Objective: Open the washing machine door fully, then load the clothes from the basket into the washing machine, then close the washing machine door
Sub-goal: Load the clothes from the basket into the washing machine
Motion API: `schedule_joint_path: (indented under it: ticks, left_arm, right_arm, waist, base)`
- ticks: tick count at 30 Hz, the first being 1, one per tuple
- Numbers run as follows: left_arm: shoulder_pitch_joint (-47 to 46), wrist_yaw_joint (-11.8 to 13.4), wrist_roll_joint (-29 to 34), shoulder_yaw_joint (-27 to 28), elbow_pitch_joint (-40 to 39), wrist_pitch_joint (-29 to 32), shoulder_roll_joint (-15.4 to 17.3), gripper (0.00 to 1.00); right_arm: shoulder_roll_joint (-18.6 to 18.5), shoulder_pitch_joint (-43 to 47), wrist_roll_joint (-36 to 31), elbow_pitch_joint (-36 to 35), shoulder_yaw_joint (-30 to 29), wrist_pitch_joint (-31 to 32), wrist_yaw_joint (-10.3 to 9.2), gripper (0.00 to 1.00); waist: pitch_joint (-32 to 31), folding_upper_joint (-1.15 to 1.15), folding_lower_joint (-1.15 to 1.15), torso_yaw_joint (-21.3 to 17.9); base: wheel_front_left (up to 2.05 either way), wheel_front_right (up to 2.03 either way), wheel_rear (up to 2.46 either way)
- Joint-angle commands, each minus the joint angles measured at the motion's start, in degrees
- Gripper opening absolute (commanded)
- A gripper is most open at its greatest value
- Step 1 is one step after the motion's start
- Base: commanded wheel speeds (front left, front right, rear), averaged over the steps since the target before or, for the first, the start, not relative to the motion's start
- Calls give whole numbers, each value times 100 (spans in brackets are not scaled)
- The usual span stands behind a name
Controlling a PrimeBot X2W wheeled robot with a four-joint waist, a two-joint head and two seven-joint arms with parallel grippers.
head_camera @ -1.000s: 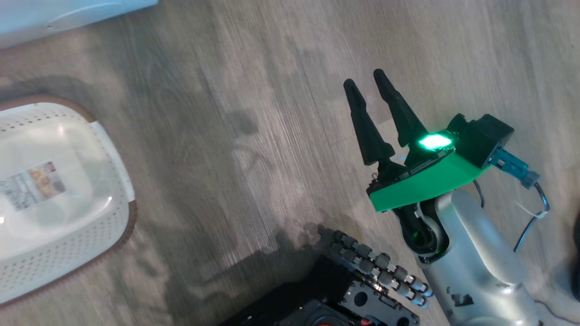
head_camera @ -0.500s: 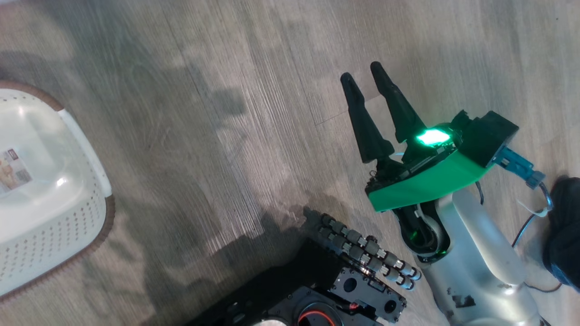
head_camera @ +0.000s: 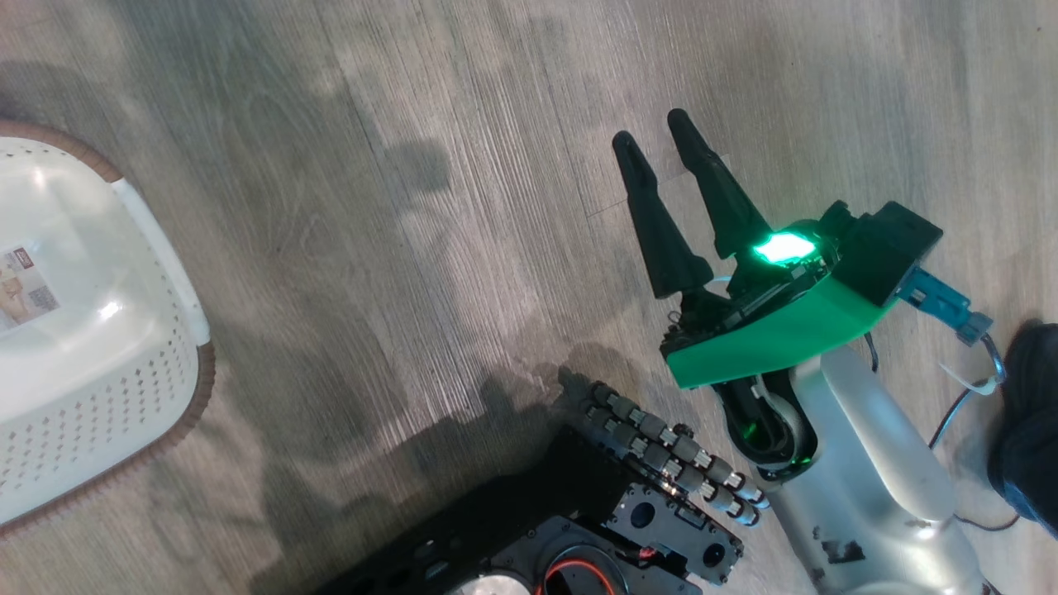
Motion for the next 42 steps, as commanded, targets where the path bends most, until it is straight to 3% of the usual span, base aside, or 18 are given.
schedule_joint_path:
  ticks: [1, 12, 13, 14, 15, 24, 29, 42]
  left_arm:
    - [-247, 59, 55, 34, -147, -65, 145, 0]
    - [-365, -183, 73, -279, 470, 518, -37, 0]
    - [-364, -210, 28, -268, 502, 564, -57, 30]
    - [-355, -235, 5, -276, 528, 618, -68, 93]
    - [-349, -265, -43, -262, 541, 651, -85, 100]
    - [-7, -342, -410, -103, 345, 709, -96, 100]
    - [720, -318, -778, 38, 18, 582, -304, 100]
    - [2911, 63, -1394, 371, -1618, -443, -842, 100]
  right_arm:
    - [-28, 146, -48, -170, 63, -52, 0, 100]
    - [-28, 234, -61, -207, 26, -52, 0, 100]
    - [-28, 228, -61, -206, 29, -52, 0, 100]
    - [-28, 219, -60, -203, 30, -52, 0, 100]
    - [-28, 207, -58, -199, 34, -52, 0, 100]
    - [-28, 15, -71, -139, 142, -52, 0, 100]
    - [-28, -16, -267, -23, 59, -52, 0, 100]
    - [-28, 182, -824, 223, -412, -52, 0, 100]
  waist:
    - [0, 0, 0, 1]
    - [19, 0, 0, 41]
    - [19, 0, 0, 45]
    - [15, 0, 0, 50]
    - [12, 0, 0, 53]
    - [-201, 0, 0, 51]
    - [-576, 0, 0, 316]
    - [-1489, 0, 0, 1083]
  base:
    - [0, 0, 0]
    - [0, 0, 0]
    - [0, 0, 0]
    - [0, 0, 0]
    - [0, 0, 0]
    - [0, 0, 0]
    - [0, 0, 0]
    - [0, 0, 0]
